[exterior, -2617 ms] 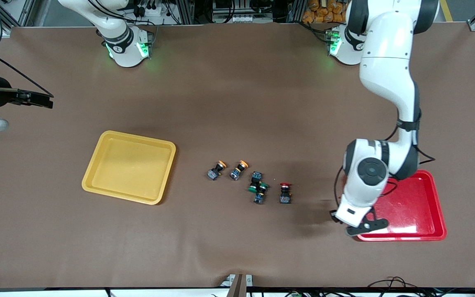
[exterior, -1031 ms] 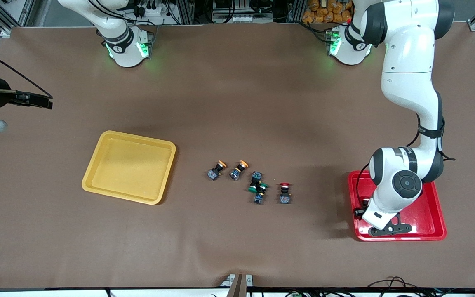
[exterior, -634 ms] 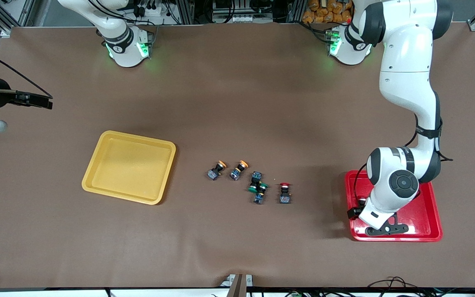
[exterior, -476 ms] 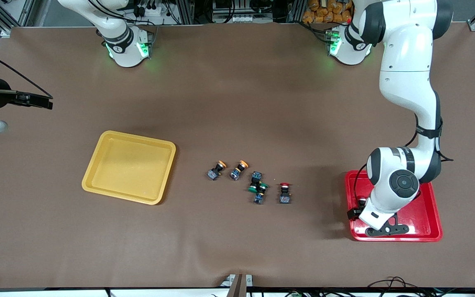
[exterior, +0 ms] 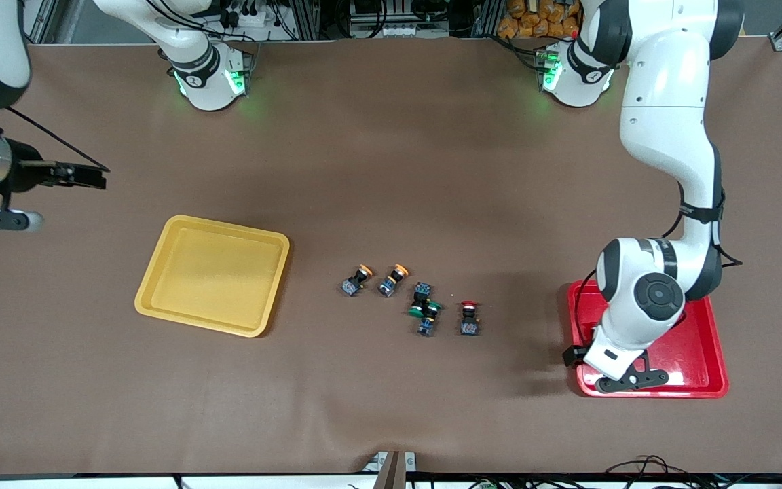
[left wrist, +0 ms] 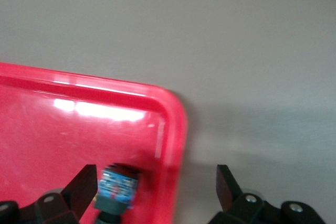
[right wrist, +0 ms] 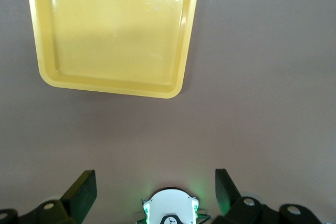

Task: Place red and yellow buttons in trays
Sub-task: 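Grasp the second red button with the left gripper while the right gripper reaches out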

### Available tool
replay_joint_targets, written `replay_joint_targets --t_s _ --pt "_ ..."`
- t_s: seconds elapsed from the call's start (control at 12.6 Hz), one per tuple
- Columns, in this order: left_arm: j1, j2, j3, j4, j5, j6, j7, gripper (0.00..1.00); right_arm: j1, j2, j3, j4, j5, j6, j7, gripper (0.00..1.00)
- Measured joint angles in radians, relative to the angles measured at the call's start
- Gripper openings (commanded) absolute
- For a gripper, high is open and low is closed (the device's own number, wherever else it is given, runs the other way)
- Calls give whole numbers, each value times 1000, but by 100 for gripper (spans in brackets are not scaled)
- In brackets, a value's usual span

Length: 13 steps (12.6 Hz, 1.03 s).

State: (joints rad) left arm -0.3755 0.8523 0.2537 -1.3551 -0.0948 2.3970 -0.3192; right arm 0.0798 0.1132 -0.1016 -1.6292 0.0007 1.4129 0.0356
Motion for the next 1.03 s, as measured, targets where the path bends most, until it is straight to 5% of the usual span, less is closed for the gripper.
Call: replay_joint_targets --t_s 0.32,1.03 --pt "-109 -7 -1 11 0 0 -184 100 85 104 1 15 26 74 83 100" --pt "-206 12 -46 10 0 19 -254 100 335 337 12 18 243 485 865 100"
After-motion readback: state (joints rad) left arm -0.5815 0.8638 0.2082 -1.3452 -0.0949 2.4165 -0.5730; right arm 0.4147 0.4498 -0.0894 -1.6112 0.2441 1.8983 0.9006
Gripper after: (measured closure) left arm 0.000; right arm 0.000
